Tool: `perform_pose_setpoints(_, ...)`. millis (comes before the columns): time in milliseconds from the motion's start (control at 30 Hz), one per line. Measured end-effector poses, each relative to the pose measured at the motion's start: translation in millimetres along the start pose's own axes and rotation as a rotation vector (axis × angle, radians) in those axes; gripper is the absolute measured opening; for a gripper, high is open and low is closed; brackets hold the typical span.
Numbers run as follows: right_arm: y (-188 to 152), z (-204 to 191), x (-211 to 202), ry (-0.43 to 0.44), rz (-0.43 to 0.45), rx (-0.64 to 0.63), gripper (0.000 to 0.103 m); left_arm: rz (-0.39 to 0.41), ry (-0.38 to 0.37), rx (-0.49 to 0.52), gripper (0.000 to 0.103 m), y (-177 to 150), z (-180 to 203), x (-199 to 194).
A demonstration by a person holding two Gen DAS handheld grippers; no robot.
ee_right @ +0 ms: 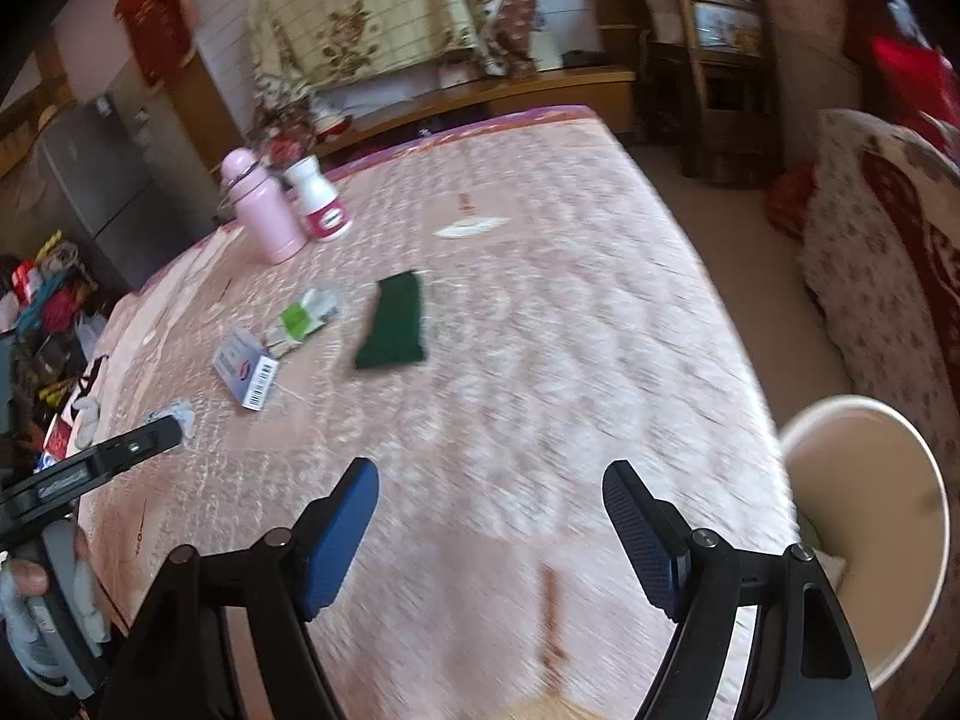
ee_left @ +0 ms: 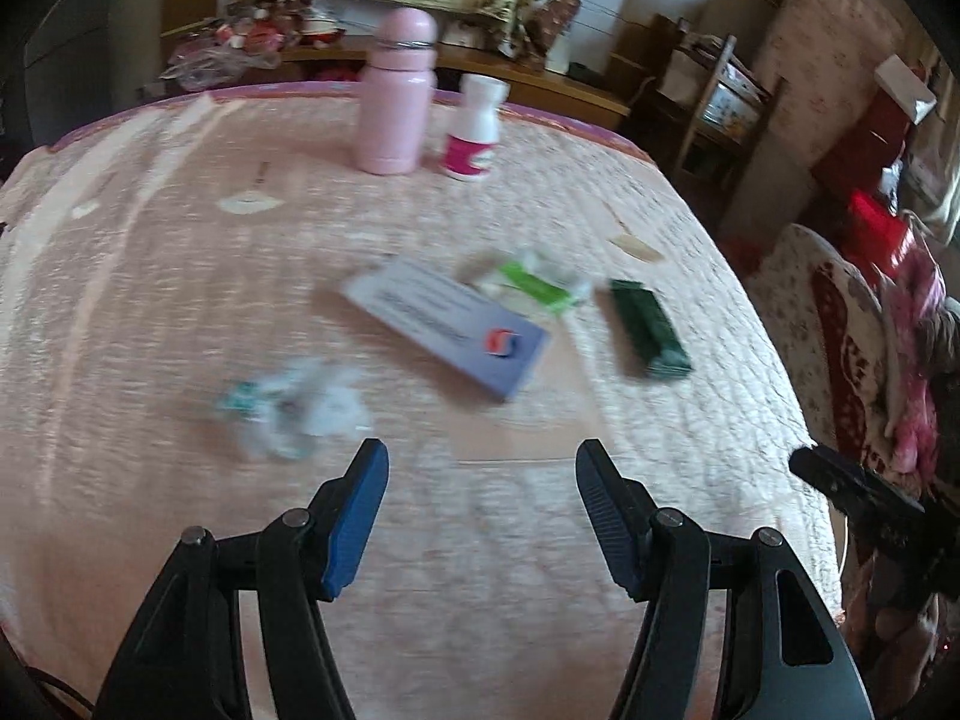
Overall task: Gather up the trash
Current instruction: 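Move both tools back over the mattress toward the remaining wrappers, then grasp the clear plastic wrapper with the left tool while the right tool grasps the green snack bar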
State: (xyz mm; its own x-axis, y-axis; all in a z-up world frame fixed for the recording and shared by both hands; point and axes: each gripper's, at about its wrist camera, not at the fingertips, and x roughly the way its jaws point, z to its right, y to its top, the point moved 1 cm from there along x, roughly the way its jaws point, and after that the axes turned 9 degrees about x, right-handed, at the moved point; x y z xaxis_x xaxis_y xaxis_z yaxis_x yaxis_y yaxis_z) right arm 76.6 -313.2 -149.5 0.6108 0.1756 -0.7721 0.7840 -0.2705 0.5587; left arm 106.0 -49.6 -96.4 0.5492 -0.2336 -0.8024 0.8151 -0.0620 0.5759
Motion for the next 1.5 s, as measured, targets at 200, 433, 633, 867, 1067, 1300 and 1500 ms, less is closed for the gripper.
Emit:
perform_pose_setpoints(200, 18, -39, 43, -0.003, -0.034, -0.053, 0.081, 0.012, 0.054, -0.020, 0.068, -1, -39, -6)
perform_pose_setpoints(433, 38, -64, 86, -0.054, -0.060, -0.095, 0.081, 0.014, -0.002, -0.033, 0.074, 0, -67, 0)
perform_pose_setpoints(633, 56, -70, 105, -0.063, -0.052, -0.098, 0.081, -0.018, 0.014, 0.007, 0.076, 1, -83, 22)
perform_pose_setpoints(867, 67, -78, 129, -0.081, -0.064, -0.115, 0.081, -0.026, 0.046, 0.015, 0.074, 2, -88, 41)
perform_pose_setpoints(1067, 67, -77, 141, -0.098, -0.063, -0.114, 0.072, -0.068, 0.017, 0.013, 0.025, -3, -87, 51)
perform_pose_setpoints(1300, 54, -68, 114, -0.033, -0.046, -0.111, 0.035, -0.034, -0.033, 0.028, 0.020, -11, -64, 30)
perform_pose_setpoints(1500, 39, -53, 68, 0.011, -0.011, -0.105, 0.035, -0.004, -0.082, 0.080, 0.020, -13, -22, 12)
